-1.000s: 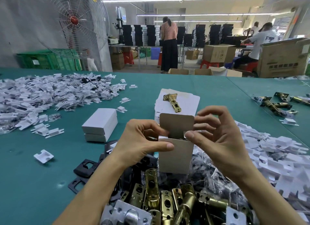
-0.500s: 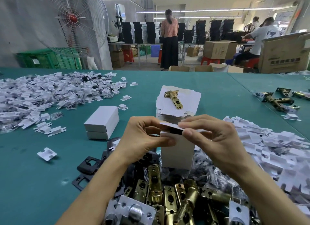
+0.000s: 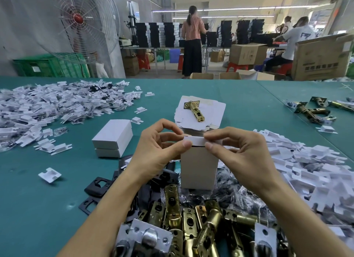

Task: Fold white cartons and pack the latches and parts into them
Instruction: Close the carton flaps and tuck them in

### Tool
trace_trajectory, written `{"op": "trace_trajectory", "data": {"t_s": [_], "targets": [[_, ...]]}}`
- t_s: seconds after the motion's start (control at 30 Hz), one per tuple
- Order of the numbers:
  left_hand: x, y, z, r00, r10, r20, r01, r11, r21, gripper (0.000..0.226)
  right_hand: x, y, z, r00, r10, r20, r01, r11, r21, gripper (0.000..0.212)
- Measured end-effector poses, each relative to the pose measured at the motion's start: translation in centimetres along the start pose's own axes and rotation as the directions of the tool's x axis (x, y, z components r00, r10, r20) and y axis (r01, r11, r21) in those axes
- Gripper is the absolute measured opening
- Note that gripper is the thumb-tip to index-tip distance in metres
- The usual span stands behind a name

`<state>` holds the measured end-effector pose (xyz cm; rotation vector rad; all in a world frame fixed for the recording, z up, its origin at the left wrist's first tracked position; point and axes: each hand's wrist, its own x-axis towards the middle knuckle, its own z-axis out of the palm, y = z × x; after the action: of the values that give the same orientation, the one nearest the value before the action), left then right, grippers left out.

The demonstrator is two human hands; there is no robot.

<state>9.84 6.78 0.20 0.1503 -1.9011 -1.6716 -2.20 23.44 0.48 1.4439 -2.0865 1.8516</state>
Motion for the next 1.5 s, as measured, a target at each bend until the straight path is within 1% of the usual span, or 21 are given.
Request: {"op": "trace_trajectory", "data": {"t_s": [0.13, 0.2, 0.27, 0.4, 0.47, 0.6, 0.7, 0.8, 0.9, 1.0, 1.07, 1.13, 1.2, 1.27, 1.37, 1.5], "targets": [[0.1, 0.0, 0.3, 1.0, 0.026, -0.014, -0.026, 0.999, 0.03, 0.017, 0.0, -0.2, 0.2, 0.999, 0.007, -0.032, -0.008, 0.999, -0.038, 0.019], [0.1, 0.0, 0.4, 0.998, 0.055, -0.026, -0.053, 0.996, 0.067, 0.014, 0.0, -0.3, 0.3, 0.999, -0.029, -0.036, 0.026, 0.996, -0.08, 0.018], [0.1, -0.2, 0.3, 0.997, 0.072, -0.014, -0.071, 0.993, 0.091, 0.01, -0.1, -0.3, 0.2, 0.998, -0.057, -0.006, 0.056, 0.993, -0.1, 0.015], [0.2, -0.2, 0.2, 0.999, 0.049, -0.017, -0.048, 0.996, 0.079, 0.01, 0.1, -0.2, -0.1, 0.998, -0.032, 0.046, 0.034, 0.998, -0.052, 0.015], [0.2, -0.2, 0.1, 1.0, 0.012, -0.001, -0.012, 0.998, 0.054, 0.005, 0.2, -0.1, -0.3, 0.998, -0.005, 0.063, 0.006, 1.0, -0.015, 0.016], [0.3, -0.3, -0.2, 0.999, -0.027, 0.033, 0.025, 0.999, 0.037, 0.017, 0.2, 0.0, -0.4, 0.996, 0.025, 0.08, -0.024, 1.0, -0.019, 0.017], [0.3, -0.4, -0.3, 1.0, -0.023, 0.018, 0.021, 0.997, 0.072, 0.013, 0.3, 0.1, -0.4, 0.996, 0.028, 0.08, -0.029, 0.999, 0.016, 0.018], [0.2, -0.4, -0.5, 1.0, -0.022, 0.009, 0.021, 0.998, 0.065, 0.012, 0.4, -0.1, -0.6, 0.991, 0.018, 0.136, -0.026, 0.998, 0.057, 0.025], [0.1, -0.4, -0.5, 0.999, -0.035, 0.0, 0.035, 0.997, 0.071, 0.017, 0.4, -0.3, -0.6, 0.985, -0.021, 0.174, 0.012, 0.998, 0.057, 0.027], [0.1, -0.4, -0.6, 0.998, -0.055, 0.017, 0.054, 0.996, 0.068, 0.023, 0.4, -0.1, -0.7, 0.982, -0.049, 0.182, 0.049, 0.999, 0.005, 0.026], [0.1, -0.3, -0.6, 0.998, -0.054, 0.034, 0.052, 0.997, 0.061, 0.021, 0.4, 0.1, -0.7, 0.977, -0.055, 0.206, 0.067, 0.996, -0.05, 0.029], [0.1, -0.3, -0.5, 0.997, -0.054, 0.052, 0.052, 0.998, 0.037, 0.018, 0.4, 0.4, -0.7, 0.977, -0.05, 0.205, 0.064, 0.996, -0.06, 0.031], [0.0, -0.4, -0.5, 0.996, -0.063, 0.067, 0.063, 0.998, 0.007, 0.019, 0.3, 0.5, -0.6, 0.98, -0.036, 0.194, 0.047, 0.998, -0.053, 0.03], [0.0, -0.5, -0.6, 0.996, -0.072, 0.06, 0.073, 0.997, -0.005, 0.021, 0.2, 0.5, -0.5, 0.981, -0.032, 0.192, 0.045, 0.997, -0.059, 0.028], [0.1, -0.6, -0.7, 0.997, -0.07, 0.033, 0.071, 0.997, -0.009, 0.019, 0.2, 0.5, -0.3, 0.974, -0.059, 0.219, 0.082, 0.992, -0.098, 0.029], [0.2, -0.6, -0.7, 0.997, -0.078, 0.027, 0.077, 0.997, 0.024, 0.015, 0.2, 0.6, -0.2, 0.975, -0.056, 0.217, 0.087, 0.987, -0.134, 0.026]]}}
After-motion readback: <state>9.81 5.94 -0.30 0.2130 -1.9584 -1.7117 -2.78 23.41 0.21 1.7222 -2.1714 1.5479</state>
